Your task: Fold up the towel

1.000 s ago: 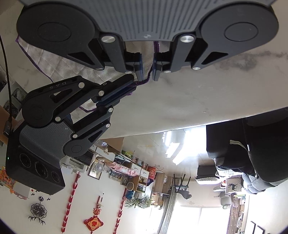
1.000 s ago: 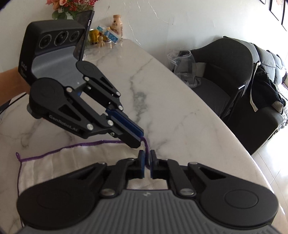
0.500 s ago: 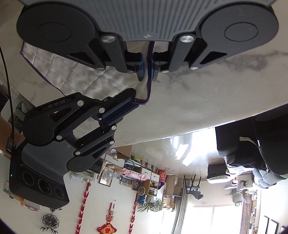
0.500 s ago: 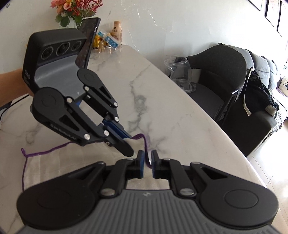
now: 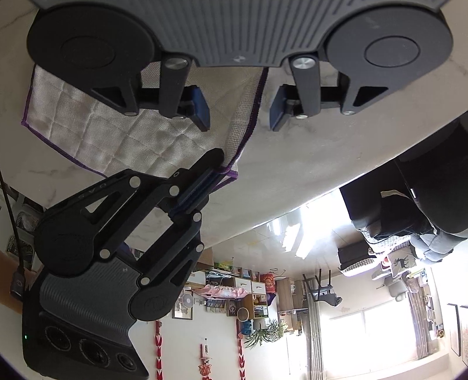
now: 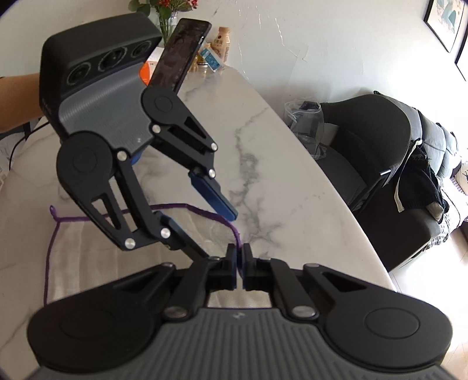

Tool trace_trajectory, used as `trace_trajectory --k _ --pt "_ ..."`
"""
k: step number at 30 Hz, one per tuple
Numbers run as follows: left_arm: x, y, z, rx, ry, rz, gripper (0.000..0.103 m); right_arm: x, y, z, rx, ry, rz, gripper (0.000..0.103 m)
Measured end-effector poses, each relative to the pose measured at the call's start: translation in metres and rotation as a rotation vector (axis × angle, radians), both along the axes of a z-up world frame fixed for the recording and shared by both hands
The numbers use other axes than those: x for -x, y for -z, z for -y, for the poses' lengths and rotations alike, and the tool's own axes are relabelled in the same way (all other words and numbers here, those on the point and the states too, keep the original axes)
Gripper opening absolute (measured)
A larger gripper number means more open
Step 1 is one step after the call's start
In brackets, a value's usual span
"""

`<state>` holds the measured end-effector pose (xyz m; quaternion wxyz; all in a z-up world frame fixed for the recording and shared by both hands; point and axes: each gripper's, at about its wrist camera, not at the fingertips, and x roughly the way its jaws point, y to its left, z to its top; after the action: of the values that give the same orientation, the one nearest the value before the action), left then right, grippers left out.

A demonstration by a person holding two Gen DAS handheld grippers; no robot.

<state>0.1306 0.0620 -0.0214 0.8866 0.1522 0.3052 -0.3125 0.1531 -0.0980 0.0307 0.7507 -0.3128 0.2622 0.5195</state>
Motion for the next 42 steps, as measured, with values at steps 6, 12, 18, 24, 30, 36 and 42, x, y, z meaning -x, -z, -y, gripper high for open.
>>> trace_trajectory --k 6,12,18,24,30,36,42 --pt "0.004 0.000 -0.004 0.016 -0.002 -0.016 0.048 0.013 -0.005 0.011 -0.003 -0.011 0.039 0.004" --pt "0.014 -0.009 -0.005 0.088 -0.009 -0.024 0.017 0.024 -0.005 0.022 -0.005 0.015 0.067 0.005" --pt "0.038 -0.013 0.011 0.093 0.017 0.001 0.013 0.042 -0.004 0.034 -0.025 0.033 0.090 0.006" --pt "0.060 -0.010 0.032 0.077 0.047 0.001 0.013 0.060 0.002 0.048 -0.003 0.031 0.092 0.006" --pt "0.064 -0.005 0.045 0.082 0.041 -0.017 0.012 0.077 0.008 0.063 0.012 0.042 0.095 0.006" --pt "0.074 0.000 0.059 0.060 0.034 -0.017 0.010 0.091 0.012 0.076 0.020 0.055 0.095 0.006" --pt "0.085 0.004 0.070 0.045 0.006 -0.035 0.010 0.103 0.019 0.082 0.029 0.065 0.097 0.006"
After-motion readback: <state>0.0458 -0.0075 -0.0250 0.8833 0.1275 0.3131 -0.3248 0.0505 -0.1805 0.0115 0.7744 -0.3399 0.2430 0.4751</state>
